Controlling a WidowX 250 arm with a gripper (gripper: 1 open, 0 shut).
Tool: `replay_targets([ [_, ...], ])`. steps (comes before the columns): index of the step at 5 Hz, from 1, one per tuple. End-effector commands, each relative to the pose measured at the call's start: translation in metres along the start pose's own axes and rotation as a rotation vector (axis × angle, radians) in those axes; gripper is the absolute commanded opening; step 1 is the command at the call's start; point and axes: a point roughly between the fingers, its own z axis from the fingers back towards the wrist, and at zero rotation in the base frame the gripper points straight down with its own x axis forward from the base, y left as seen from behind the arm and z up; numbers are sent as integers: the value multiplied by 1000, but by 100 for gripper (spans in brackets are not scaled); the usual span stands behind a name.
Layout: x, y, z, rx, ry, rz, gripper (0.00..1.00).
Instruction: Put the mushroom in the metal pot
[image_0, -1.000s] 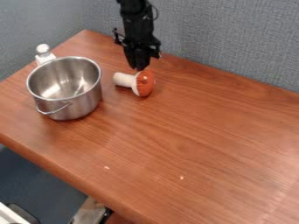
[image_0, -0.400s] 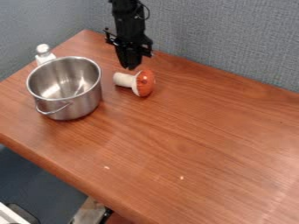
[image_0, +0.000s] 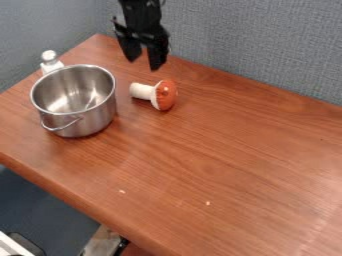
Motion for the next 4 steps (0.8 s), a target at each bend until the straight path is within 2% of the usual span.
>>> replay_targets([
  [1,1,-7,-3,21,-52,-60,100],
  [3,-1,-18,-51,8,-46,-147,100],
  [4,4,-18,-71,-15,0,-139,100],
])
